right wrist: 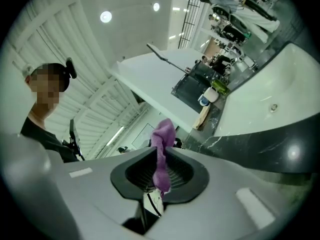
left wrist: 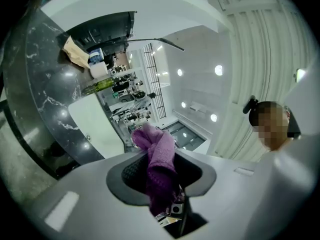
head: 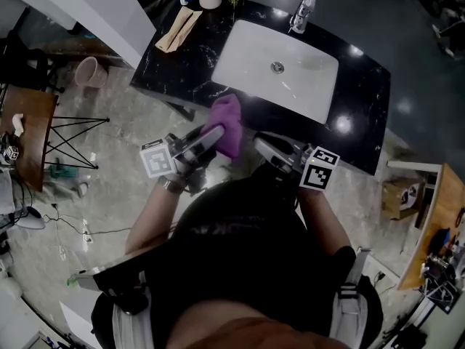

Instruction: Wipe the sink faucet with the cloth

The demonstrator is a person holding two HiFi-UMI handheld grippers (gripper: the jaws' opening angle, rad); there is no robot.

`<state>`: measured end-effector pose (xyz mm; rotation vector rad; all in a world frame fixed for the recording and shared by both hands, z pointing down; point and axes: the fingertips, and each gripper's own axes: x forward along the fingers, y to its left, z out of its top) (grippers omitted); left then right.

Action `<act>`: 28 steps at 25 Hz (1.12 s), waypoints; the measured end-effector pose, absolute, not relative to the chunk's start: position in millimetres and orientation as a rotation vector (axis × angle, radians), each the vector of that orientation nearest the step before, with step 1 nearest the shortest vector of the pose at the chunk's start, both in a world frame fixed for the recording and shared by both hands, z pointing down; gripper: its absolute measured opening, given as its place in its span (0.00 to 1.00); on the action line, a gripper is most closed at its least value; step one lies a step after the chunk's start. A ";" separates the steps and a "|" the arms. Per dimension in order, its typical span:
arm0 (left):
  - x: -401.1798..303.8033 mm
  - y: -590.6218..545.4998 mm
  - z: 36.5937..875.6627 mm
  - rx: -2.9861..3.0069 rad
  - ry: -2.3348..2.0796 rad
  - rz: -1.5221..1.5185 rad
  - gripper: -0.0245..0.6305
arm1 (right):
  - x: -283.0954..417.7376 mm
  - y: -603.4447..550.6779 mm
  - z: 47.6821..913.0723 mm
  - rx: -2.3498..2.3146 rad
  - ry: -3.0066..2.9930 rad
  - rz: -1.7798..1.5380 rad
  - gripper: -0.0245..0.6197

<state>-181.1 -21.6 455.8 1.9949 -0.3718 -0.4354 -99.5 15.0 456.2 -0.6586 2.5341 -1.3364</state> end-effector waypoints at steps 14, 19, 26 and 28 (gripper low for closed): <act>-115.0 -74.8 443.9 2.028 -0.468 -0.423 0.23 | 50.9 6.1 447.0 -0.953 2.459 -1.293 0.05; -107.7 -106.2 423.0 2.133 -0.579 -0.302 0.23 | 58.7 -5.3 447.3 -0.823 2.455 -1.278 0.05; -135.9 -167.9 387.2 2.202 -0.671 -0.299 0.23 | 55.3 -24.6 448.1 -0.847 2.377 -1.252 0.05; -124.6 -201.9 380.7 2.221 -0.628 -0.310 0.23 | 67.1 -27.0 452.7 -0.940 2.334 -1.243 0.05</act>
